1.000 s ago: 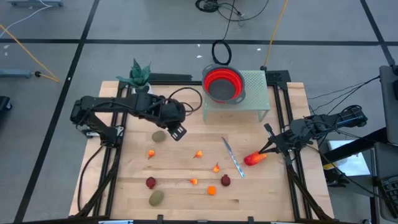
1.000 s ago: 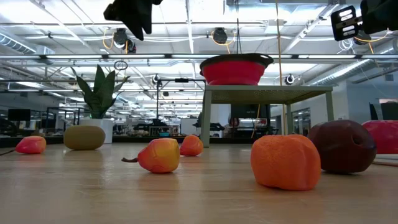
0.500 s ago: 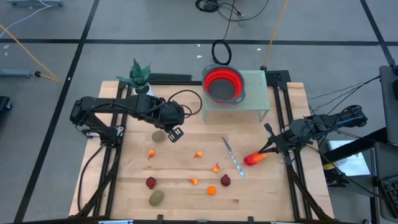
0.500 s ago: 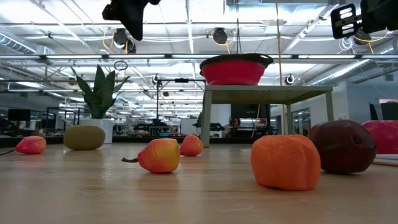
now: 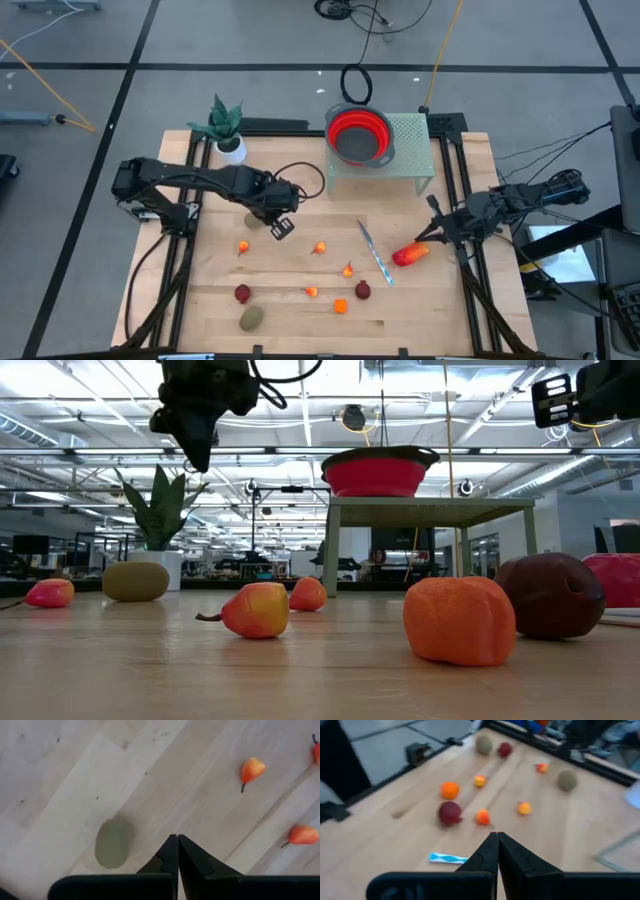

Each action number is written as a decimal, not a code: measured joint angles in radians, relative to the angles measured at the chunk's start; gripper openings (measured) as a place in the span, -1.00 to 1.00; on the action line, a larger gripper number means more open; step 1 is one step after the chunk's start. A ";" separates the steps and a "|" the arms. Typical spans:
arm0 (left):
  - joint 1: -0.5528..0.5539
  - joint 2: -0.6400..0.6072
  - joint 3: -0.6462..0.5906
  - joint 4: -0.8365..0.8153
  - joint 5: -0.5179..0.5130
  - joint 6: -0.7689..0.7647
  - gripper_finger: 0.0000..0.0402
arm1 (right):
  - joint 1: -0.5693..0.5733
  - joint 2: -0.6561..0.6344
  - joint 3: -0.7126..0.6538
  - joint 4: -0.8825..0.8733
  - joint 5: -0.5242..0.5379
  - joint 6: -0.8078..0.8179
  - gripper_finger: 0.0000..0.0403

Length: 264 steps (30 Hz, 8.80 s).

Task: Pick & Place Fruit
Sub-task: Put the brown kiwi fruit into the red basket on the shelf

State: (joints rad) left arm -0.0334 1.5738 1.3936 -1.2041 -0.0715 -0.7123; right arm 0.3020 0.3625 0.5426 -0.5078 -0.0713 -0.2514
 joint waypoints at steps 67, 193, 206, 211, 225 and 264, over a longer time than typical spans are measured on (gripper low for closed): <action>0.262 -0.169 -0.324 0.021 0.157 0.079 -0.38 | -0.172 -0.258 -0.482 0.578 0.018 0.143 -1.00; 0.054 -0.167 -0.071 0.368 0.156 0.213 0.02 | -0.172 -0.258 -0.482 0.602 0.023 0.186 -1.00; -0.022 -0.168 -0.042 0.880 0.235 0.420 0.07 | -0.172 -0.259 -0.482 0.602 0.019 0.184 -1.00; -0.023 -0.168 -0.042 1.038 0.340 0.419 -0.02 | -0.172 -0.258 -0.482 0.601 0.019 0.184 -1.00; -0.040 -0.168 -0.042 1.423 0.548 0.469 0.00 | -0.172 -0.258 -0.482 0.601 0.018 0.176 -1.00; -0.064 -0.168 -0.042 1.680 0.026 -0.053 0.06 | -0.172 -0.259 -0.482 0.601 0.018 0.176 -1.00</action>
State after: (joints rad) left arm -0.0978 1.4059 1.3514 0.4759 -0.0455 -0.7655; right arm 0.1296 0.1040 0.0605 0.0933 -0.0532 -0.0750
